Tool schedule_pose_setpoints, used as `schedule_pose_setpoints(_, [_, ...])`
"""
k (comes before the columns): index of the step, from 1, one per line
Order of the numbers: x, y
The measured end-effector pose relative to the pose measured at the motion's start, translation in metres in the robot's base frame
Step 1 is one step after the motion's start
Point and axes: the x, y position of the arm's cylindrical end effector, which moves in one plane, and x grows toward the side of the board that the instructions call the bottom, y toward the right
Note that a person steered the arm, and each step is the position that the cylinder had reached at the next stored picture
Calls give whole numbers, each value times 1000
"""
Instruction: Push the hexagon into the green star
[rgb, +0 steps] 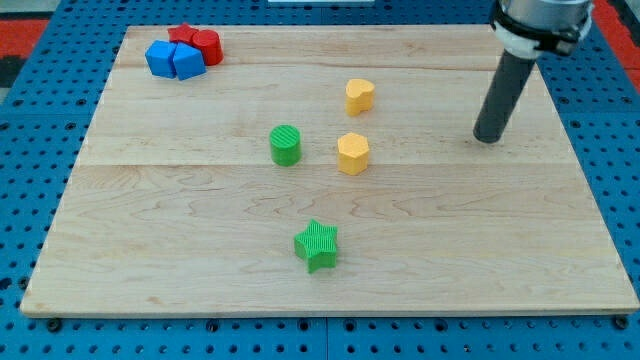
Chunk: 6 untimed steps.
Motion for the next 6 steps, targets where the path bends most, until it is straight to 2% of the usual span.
schedule_pose_setpoints(1, [-17, -24])
schedule_pose_setpoints(2, [-17, -50])
schedule_pose_setpoints(4, [19, -159])
schedule_pose_setpoints(5, [74, -206])
schedule_pose_setpoints(6, [79, -207])
